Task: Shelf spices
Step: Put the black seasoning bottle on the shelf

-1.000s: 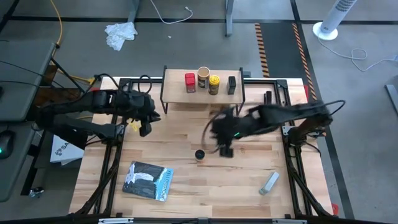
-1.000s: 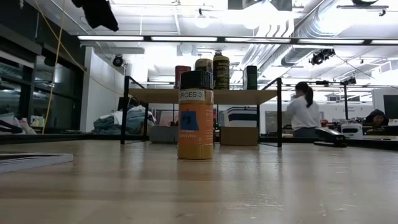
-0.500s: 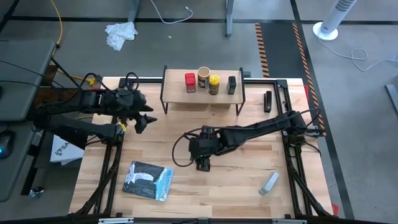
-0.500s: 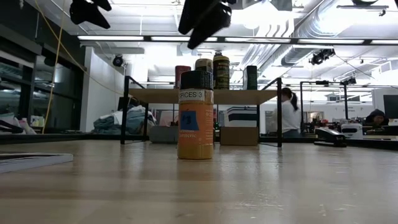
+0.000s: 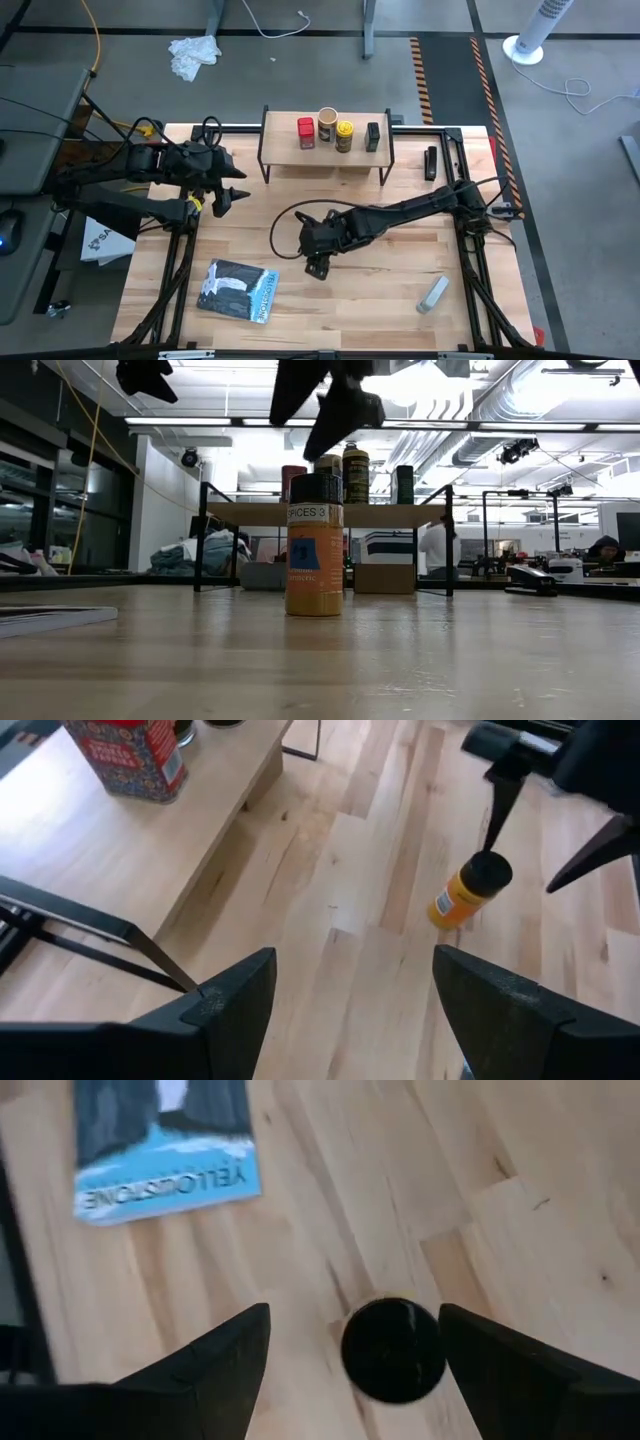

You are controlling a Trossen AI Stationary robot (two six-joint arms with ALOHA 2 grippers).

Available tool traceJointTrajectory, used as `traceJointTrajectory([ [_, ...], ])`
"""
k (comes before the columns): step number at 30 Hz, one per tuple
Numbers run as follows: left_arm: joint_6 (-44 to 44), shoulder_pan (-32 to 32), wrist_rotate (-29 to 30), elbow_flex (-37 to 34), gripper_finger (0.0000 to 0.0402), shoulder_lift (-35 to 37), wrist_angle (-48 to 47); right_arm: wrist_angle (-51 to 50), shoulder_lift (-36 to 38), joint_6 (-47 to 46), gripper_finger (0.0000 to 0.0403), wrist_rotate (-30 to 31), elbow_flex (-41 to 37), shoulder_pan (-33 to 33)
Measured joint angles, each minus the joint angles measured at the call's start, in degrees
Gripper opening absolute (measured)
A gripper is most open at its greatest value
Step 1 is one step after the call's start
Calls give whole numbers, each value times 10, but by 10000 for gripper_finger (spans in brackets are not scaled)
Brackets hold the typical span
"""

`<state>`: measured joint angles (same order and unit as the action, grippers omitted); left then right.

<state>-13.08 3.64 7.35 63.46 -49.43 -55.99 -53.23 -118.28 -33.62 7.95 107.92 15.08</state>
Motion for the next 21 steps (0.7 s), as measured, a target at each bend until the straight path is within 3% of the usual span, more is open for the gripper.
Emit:
traceJointTrajectory([
  [12, 18, 0, -8, 0, 267, 0, -7, -13, -26, 13, 287, 40, 0, -1],
  [21, 15, 0, -7, 0, 267, 0, -7, -33, -31, 34, 287, 22, 0, -1],
])
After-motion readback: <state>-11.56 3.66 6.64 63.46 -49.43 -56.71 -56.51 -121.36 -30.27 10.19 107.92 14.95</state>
